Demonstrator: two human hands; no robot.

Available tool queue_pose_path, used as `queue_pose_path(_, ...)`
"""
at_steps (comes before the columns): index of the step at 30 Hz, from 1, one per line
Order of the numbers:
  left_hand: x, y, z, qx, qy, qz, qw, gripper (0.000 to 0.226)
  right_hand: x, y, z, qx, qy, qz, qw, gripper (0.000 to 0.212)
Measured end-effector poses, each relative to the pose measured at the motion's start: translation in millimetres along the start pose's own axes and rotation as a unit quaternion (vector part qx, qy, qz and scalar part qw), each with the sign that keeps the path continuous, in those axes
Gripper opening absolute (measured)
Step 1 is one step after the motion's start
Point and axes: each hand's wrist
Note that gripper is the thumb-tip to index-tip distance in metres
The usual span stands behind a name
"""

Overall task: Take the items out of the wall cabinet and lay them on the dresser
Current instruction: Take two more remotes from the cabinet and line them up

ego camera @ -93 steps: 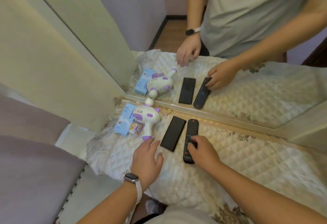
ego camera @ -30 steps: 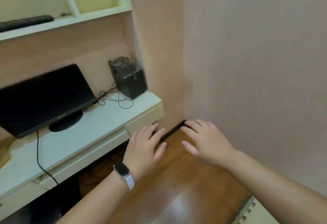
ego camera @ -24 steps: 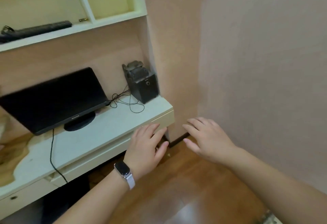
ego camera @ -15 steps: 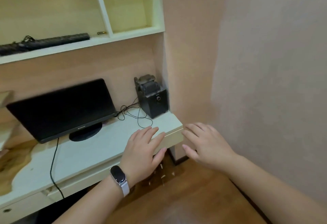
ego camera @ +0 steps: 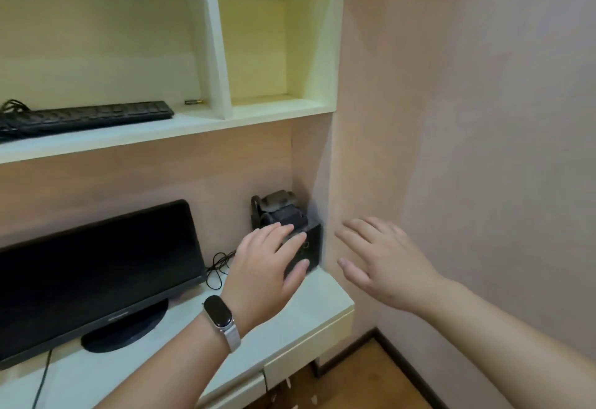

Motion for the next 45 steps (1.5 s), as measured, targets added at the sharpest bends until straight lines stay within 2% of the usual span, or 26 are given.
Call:
queue_pose_path(6,-22.3,-56.9,56.1,0.055,0.009,-0.052,0.997,0.043,3.4,-75.9,-1.2,0.02,0.02,-0.031,0.999,0.048)
queue_pose_path(14,-66.0,-127.8,81.8,0.074,-0.02,-0.078,0.994,0.046,-15.3,-158.6,-23.8,0.024,0.032,-0.047,0.998,0.049)
queue_pose_path(21,-116.6,-204.7,80.2,0.071,-0.043,-0.144,0.986,0.049,-44.1,-236.3,-64.4,0.027,0.018,-0.092,0.995,0.054)
queue_pose_path(26,-151.5,-265.7,69.4,0.085,-0.036,-0.19,0.978,0.053,-61.6,-296.5,-100.5,0.011,0.021,-0.159,0.987,0.056)
queue_pose_path(32,-197.5,-350.7,50.1,0.143,-0.108,-0.214,0.96,0.052,-88.7,-368.6,-147.5,-0.02,0.029,-0.226,0.974,0.055)
queue_pose_path(36,-227.9,-396.6,33.0,0.122,-0.145,-0.184,0.964,0.052,-106.2,-415.3,-166.4,-0.027,-0.001,-0.245,0.969,0.042)
queue_pose_path(39,-247.9,-429.3,22.9,0.085,-0.2,-0.128,0.968,0.048,-118.6,-445.9,-174.2,-0.031,-0.044,-0.253,0.966,0.042)
queue_pose_path(42,-258.7,-448.4,18.7,0.029,-0.224,-0.044,0.973,0.047,-127.2,-464.5,-175.6,-0.032,-0.066,-0.19,0.979,0.043)
queue_pose_path(45,-256.7,-464.2,18.4,-0.022,-0.264,0.031,0.964,0.051,-124.9,-475.8,-176.1,-0.053,-0.069,-0.126,0.988,0.041)
Point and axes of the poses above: each hand's wrist, its own y-axis away from the middle knuckle, its own x-axis out of the palm, z = x × y, and after that the axes turned 13 degrees about y, right-handed
